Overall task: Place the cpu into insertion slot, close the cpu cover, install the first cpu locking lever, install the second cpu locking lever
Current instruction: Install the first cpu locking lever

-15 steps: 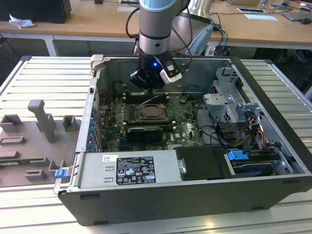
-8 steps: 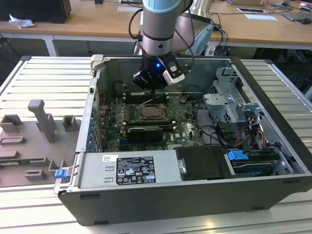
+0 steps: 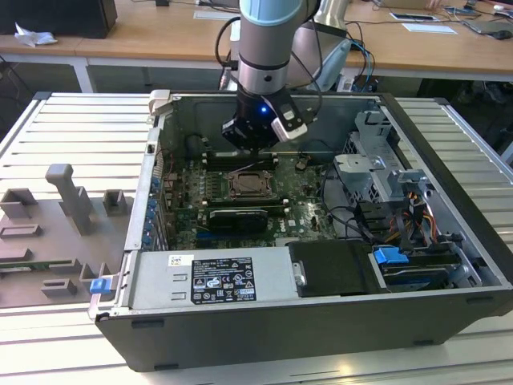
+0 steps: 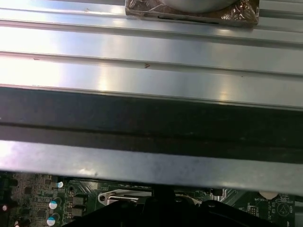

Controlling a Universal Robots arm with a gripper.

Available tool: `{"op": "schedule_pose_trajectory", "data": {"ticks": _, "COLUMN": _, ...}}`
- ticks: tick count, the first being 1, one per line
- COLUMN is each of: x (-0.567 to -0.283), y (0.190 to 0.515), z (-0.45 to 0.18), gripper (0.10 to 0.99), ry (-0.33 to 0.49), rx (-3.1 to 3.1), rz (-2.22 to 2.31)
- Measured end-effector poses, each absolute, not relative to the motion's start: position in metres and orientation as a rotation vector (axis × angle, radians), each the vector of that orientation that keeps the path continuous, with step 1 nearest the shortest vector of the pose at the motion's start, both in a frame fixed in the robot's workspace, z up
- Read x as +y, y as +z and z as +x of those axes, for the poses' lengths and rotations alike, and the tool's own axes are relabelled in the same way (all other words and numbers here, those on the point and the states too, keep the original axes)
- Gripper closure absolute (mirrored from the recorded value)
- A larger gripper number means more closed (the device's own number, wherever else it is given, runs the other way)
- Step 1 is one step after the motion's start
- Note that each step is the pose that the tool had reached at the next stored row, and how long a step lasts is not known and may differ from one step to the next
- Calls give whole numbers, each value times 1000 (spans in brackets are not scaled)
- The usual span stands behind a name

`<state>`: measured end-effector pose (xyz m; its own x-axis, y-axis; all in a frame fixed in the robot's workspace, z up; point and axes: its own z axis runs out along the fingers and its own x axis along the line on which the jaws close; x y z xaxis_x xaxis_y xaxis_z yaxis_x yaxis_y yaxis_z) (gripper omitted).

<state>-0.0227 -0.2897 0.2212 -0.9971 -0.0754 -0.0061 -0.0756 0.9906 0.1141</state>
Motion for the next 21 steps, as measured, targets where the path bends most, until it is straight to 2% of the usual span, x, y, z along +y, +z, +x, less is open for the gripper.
{"op": "schedule_pose_trajectory", "data": {"ticks": 21, "x": -289, "y": 205, "z": -16, "gripper": 980, "ry": 170, "rx": 3133, "rz": -119}}
